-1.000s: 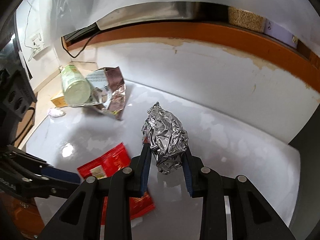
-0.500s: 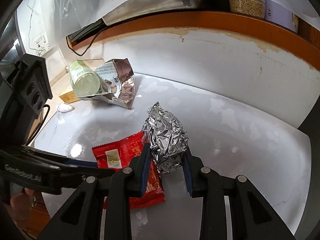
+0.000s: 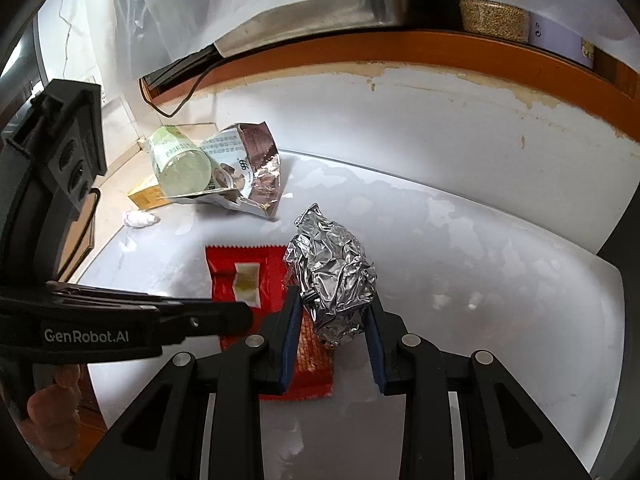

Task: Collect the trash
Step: 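Carry the foil ball and red wrapper down over the bin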

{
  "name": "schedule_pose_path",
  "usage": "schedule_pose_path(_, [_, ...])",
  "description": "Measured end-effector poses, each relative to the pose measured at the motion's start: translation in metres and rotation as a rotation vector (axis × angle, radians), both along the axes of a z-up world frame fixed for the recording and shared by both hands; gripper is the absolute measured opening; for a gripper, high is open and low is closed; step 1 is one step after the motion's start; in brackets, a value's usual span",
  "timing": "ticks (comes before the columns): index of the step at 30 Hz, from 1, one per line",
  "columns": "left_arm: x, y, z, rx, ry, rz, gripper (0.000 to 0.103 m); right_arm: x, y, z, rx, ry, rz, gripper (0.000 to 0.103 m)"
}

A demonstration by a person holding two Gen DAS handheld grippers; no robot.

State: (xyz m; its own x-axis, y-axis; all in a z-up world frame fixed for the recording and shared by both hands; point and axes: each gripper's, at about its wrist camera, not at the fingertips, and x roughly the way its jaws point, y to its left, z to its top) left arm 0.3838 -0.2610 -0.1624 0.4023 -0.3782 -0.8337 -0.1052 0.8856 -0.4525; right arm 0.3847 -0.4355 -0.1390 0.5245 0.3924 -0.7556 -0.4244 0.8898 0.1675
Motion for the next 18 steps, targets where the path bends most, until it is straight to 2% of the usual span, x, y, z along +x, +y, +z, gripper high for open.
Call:
schedule_pose_path(9, [-0.046,0.031,0.041,0.045,-0.080,-0.003,0.002,-0.041,0.023,0.030,0.021,-0.035,0.023,0.029])
schedule_pose_path(13, [-0.087,0.063,0.061,0.068,-0.118,0.005,0.002,-0.074,0.054,0.046,0.027,-0.049,0.055,0.029])
schedule_pose_path(18, [-0.152,0.123,0.081,0.086,-0.149,0.029,0.002,-0.124,0.101,0.063,0.032,-0.063,0.088,0.029])
